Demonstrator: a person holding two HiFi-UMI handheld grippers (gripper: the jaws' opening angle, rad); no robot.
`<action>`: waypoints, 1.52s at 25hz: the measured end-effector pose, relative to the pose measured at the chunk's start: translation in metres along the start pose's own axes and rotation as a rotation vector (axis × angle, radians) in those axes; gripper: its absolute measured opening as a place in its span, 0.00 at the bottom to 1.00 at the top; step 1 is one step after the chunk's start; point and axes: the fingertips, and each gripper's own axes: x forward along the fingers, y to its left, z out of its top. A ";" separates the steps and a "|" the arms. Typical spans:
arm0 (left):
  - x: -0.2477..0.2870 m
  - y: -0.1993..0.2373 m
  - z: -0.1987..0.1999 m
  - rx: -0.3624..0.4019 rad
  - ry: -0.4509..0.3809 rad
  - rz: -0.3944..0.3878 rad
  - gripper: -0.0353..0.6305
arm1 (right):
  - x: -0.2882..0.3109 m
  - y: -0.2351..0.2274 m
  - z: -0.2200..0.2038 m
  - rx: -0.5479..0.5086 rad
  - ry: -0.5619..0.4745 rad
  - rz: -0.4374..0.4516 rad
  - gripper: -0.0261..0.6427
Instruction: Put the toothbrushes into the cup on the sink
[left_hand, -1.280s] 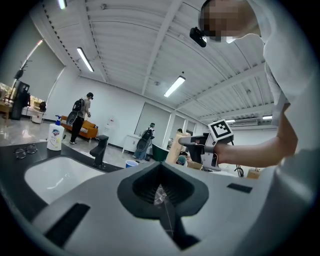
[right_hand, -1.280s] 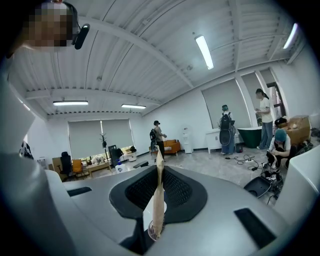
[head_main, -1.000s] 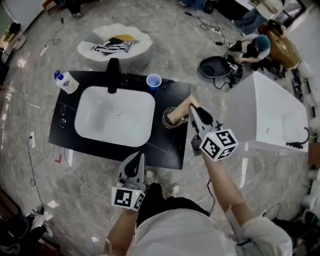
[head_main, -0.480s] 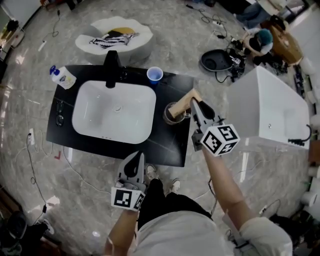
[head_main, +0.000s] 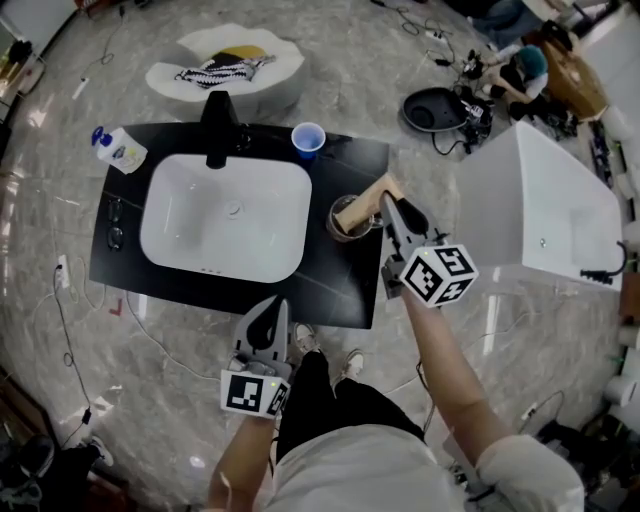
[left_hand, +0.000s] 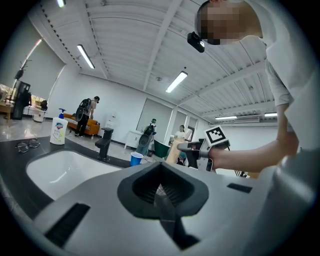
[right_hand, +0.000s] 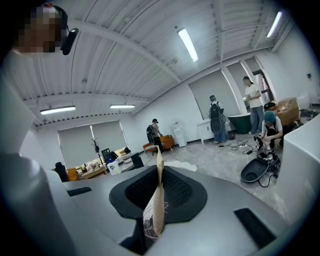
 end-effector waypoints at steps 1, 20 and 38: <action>0.000 0.000 0.000 0.001 0.002 -0.002 0.06 | 0.000 -0.001 -0.002 0.007 0.000 -0.003 0.13; 0.008 -0.002 -0.015 -0.012 0.028 -0.025 0.06 | 0.006 -0.004 -0.029 0.051 0.025 0.002 0.13; 0.025 -0.013 -0.031 -0.038 0.027 -0.059 0.06 | 0.007 -0.008 -0.029 -0.085 0.018 -0.004 0.13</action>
